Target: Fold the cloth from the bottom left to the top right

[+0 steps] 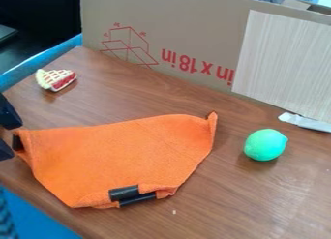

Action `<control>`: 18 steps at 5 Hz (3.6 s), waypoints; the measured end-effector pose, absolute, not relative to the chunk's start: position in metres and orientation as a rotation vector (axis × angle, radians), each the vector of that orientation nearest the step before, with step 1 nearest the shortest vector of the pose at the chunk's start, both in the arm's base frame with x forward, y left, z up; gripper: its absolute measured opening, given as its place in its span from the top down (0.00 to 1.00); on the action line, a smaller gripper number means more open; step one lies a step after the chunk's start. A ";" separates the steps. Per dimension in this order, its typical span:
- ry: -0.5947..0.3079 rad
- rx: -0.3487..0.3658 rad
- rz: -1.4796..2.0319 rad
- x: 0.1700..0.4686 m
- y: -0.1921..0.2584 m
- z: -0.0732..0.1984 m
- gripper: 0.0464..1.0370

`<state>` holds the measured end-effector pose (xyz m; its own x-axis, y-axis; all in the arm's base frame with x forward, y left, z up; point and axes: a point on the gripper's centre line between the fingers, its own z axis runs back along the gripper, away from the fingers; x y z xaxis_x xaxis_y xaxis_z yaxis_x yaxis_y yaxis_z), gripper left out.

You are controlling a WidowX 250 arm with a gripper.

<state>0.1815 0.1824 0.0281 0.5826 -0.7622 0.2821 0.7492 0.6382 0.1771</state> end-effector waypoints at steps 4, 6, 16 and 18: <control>-0.351 0.013 -0.864 0.214 0.164 0.014 0.39; -0.346 -0.031 -0.877 0.206 0.167 0.018 0.89; 0.048 -0.333 -0.213 0.306 0.108 0.037 0.98; 0.097 -0.290 0.024 0.320 0.084 0.027 0.98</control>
<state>0.3196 0.0841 0.0267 0.9951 0.0100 -0.0987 -0.0379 0.9581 -0.2840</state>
